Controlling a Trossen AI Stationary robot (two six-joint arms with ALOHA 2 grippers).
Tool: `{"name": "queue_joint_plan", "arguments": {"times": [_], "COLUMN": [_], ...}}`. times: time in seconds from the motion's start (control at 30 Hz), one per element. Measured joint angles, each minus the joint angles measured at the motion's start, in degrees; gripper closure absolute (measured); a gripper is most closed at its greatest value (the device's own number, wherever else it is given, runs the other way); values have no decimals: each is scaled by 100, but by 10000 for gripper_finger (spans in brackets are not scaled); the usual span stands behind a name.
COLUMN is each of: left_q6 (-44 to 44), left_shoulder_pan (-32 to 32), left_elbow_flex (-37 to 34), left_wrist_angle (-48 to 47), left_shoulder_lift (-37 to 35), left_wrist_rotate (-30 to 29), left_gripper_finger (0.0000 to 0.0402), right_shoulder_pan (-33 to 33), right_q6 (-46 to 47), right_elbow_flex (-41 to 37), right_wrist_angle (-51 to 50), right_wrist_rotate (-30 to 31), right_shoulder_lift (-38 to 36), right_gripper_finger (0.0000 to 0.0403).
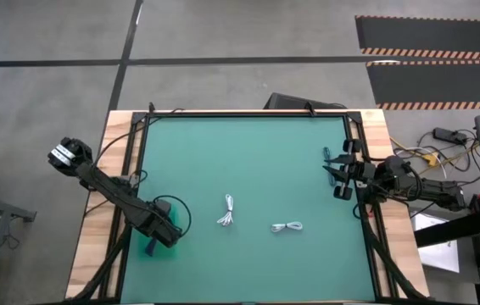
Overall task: Pick and place USB-C Cables
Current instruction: Put the black violet charger cable into the green bin, then put the black blue charger cable into the green bin
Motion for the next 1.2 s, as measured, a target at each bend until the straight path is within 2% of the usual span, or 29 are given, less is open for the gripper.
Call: {"name": "queue_joint_plan", "arguments": {"times": [0.8, 1.2], "left_q6": [9, 55], "left_shoulder_pan": [0, 0], "left_elbow_flex": [67, 123], "left_wrist_angle": [3, 57], "left_shoulder_lift": [-11, -54], "left_wrist_rotate": [146, 307], "left_gripper_finger": [347, 261], "right_shoulder_pan": [-1, -1], "right_q6": [2, 2], "right_elbow_flex": [0, 0], "right_wrist_angle": [-1, 0], "right_wrist_rotate": [0, 0], "right_shoulder_lift": [0, 0], "right_gripper_finger": [339, 339]}}
